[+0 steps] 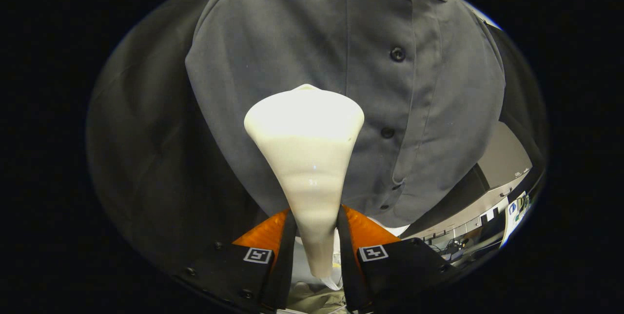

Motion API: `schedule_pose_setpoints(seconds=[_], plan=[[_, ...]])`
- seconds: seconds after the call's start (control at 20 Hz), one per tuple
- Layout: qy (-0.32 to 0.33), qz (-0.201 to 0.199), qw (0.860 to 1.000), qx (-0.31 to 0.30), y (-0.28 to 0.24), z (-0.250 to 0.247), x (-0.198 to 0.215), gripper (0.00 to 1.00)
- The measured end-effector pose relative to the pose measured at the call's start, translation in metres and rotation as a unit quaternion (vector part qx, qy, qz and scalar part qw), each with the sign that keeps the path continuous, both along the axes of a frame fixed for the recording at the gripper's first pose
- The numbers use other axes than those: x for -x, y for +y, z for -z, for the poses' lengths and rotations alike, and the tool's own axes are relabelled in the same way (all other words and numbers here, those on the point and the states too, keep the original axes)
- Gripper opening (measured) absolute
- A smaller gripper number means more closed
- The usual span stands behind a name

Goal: Iron the clothes twice with a garment steamer, once on the left side and once on the right side.

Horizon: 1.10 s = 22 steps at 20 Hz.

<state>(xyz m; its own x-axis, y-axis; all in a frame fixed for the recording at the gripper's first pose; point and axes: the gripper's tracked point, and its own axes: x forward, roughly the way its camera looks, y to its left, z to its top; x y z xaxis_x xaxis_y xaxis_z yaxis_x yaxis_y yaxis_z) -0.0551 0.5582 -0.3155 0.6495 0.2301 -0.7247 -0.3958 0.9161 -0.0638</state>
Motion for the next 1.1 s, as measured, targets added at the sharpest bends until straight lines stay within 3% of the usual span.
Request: schedule_pose_setpoints(seconds=[1.1], plan=[[0.114,0.021,0.992,0.039,-0.031,0.138,0.034,0.51]])
